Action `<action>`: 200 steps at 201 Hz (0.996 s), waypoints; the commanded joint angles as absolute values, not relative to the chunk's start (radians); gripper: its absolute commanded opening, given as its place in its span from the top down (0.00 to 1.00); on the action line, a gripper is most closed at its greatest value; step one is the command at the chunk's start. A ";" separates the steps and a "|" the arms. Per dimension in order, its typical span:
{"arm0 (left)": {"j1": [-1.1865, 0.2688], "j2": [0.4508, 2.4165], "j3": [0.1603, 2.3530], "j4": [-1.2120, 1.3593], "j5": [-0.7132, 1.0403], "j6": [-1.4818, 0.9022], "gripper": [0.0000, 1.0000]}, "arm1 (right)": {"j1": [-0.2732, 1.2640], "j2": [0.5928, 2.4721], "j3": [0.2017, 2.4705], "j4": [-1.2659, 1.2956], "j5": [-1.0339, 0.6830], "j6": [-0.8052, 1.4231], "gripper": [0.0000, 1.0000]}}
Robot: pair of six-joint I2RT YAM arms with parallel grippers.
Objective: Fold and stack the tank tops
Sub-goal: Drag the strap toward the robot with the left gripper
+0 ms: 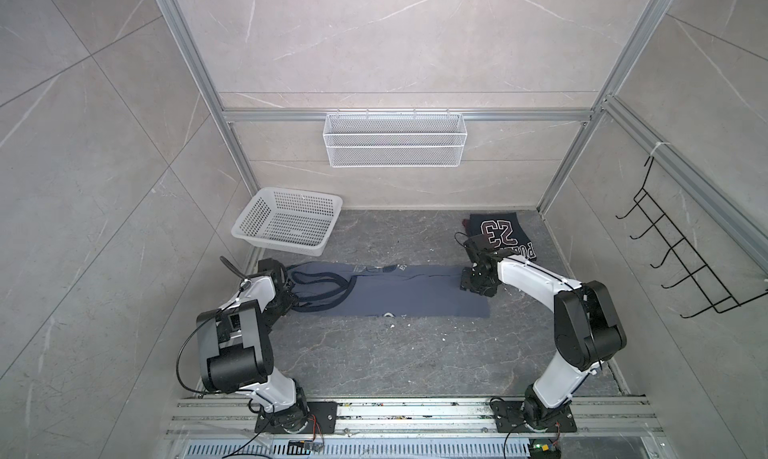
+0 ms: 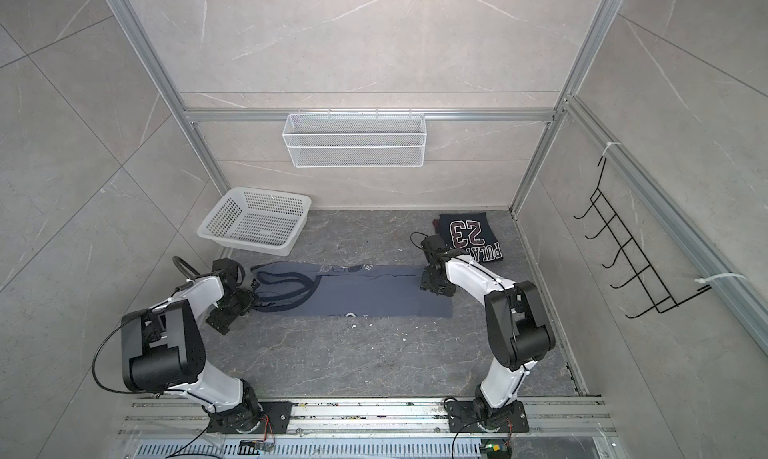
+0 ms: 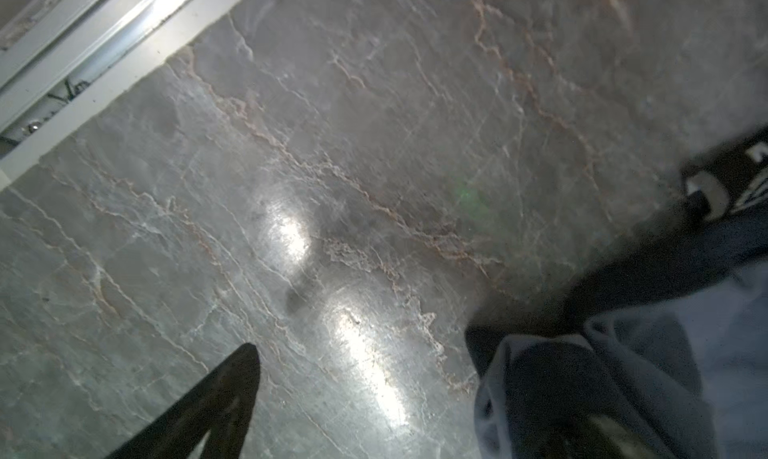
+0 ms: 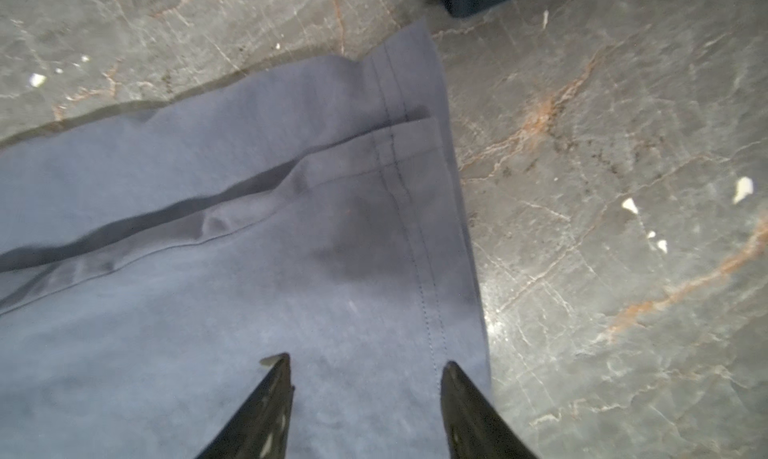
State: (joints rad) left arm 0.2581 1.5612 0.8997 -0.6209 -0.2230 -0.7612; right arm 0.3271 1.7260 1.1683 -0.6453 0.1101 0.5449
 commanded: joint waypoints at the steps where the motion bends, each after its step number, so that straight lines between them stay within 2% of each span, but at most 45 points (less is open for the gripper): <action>1: 0.289 1.479 0.923 -0.607 -0.152 -0.738 0.01 | 0.329 1.692 1.155 -0.652 0.104 0.533 0.41; 46: 0.290 1.498 0.925 -0.576 0.087 -0.723 0.00 | 0.330 1.696 1.158 -0.657 0.112 0.536 0.41; 84: 0.289 1.507 0.939 -0.605 0.140 -0.710 0.00 | 0.330 1.697 1.161 -0.661 0.119 0.538 0.41; 100: 0.282 1.477 0.922 -0.613 0.084 -0.733 0.00 | 0.330 1.696 1.160 -0.660 0.117 0.538 0.42; 119: 0.262 1.357 0.897 -0.658 -0.100 -0.772 0.00 | 0.330 1.694 1.160 -0.659 0.115 0.538 0.42; 137: 0.149 1.217 0.905 -0.705 -0.285 -0.804 0.00 | 0.330 1.695 1.161 -0.655 0.108 0.531 0.42; 154: -0.007 1.178 0.947 -0.746 -0.359 -0.836 0.00 | 0.331 1.703 1.166 -0.641 0.081 0.520 0.42; 182: -0.274 1.311 1.030 -0.770 -0.358 -0.900 0.02 | 0.332 1.736 1.203 -0.647 0.065 0.517 0.42; 200: -0.375 1.453 1.072 -0.721 -0.304 -0.913 0.05 | 0.333 1.767 1.241 -0.671 0.061 0.512 0.43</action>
